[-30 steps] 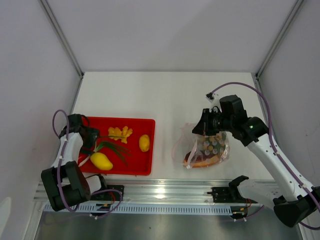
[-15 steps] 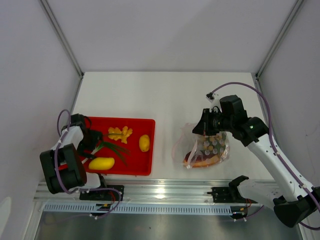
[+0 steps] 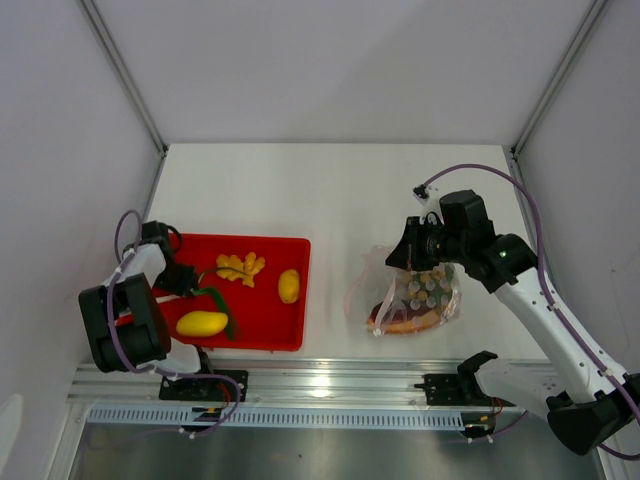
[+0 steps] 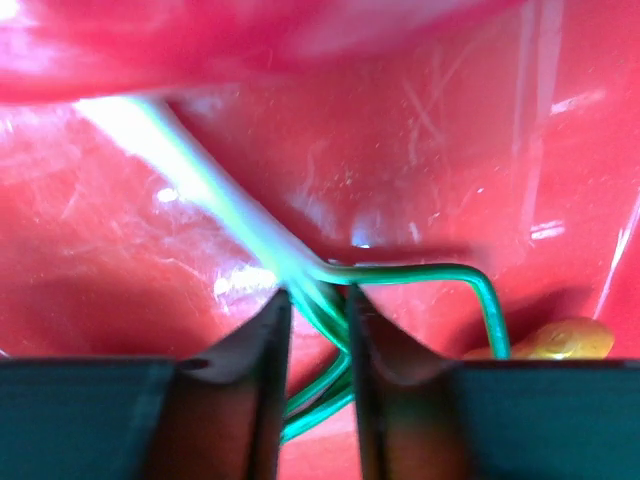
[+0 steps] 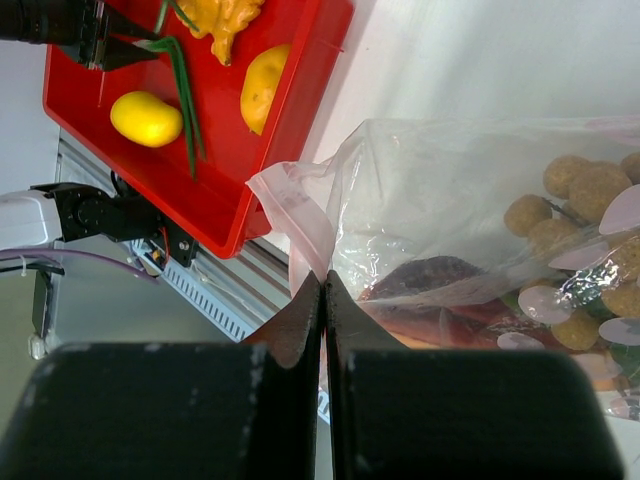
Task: Place the food in the zip-top bag and seal the zipper
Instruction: Pick up the fake vegetable from the bin.
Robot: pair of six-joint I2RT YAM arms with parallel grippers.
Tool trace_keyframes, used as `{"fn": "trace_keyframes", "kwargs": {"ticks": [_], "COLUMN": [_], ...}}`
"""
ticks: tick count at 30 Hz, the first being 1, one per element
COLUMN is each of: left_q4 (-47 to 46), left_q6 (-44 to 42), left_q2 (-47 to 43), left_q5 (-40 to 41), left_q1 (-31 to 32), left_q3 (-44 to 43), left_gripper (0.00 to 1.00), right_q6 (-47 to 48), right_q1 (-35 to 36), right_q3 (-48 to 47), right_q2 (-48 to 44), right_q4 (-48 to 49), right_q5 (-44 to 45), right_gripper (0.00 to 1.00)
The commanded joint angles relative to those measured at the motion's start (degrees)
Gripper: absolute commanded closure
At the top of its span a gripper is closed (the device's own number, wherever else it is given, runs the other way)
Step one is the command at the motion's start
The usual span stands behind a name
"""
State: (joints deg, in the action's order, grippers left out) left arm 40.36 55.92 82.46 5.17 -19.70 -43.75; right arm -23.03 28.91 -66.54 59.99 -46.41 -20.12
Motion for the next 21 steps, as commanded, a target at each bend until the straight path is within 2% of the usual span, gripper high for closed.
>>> {"fn": "trace_keyframes", "kwargs": {"ticks": [1, 2, 4, 5, 6, 9, 14, 21], "left_q4": [-2.57, -2.74, -2.83, -2.92, -3.09, -2.13, 1.03, 2.36], "left_q6": [-3.71, -4.58, -5.12, -5.64, -5.91, -6.88, -9.33, -13.03], "left_q2": [2.27, 2.27, 1.75, 1.48, 1.05, -2.03, -13.16, -30.04], "left_q5": [3.27, 3.27, 3.09, 2.57, 2.22, 1.34, -0.07, -2.96], "left_q1": [-0.69, -0.60, -0.60, -0.60, -0.60, -0.51, 0.72, 9.14], "left_q3": [-1.60, -1.78, -1.87, -1.96, -1.70, -1.87, -2.48, -6.61], "left_gripper": [0.74, 0.81, 0.89, 0.97, 0.99, 0.99, 1.00, 0.99], "right_q6": [-0.09, -0.09, -0.44, -0.53, -0.70, -1.14, -1.58, -2.81], "right_q1": [-0.08, -0.08, 0.01, 0.01, 0.10, 0.10, 0.10, 0.10], "right_q3": [-1.31, -1.40, -1.40, -1.40, -1.31, -1.48, -1.84, -2.80], "right_q2": [-0.48, -0.48, -0.40, -0.40, -0.40, -0.22, 0.04, 0.75], "right_q4": [1.41, 1.33, 1.15, 1.15, 1.15, 1.24, 1.15, 1.50], "right_q5": [0.43, 0.34, 0.43, 0.52, 0.61, 0.87, 1.75, 2.45], "right_gripper": [1.00, 1.00, 1.00, 1.00, 1.00, 1.00, 1.00, 1.00]}}
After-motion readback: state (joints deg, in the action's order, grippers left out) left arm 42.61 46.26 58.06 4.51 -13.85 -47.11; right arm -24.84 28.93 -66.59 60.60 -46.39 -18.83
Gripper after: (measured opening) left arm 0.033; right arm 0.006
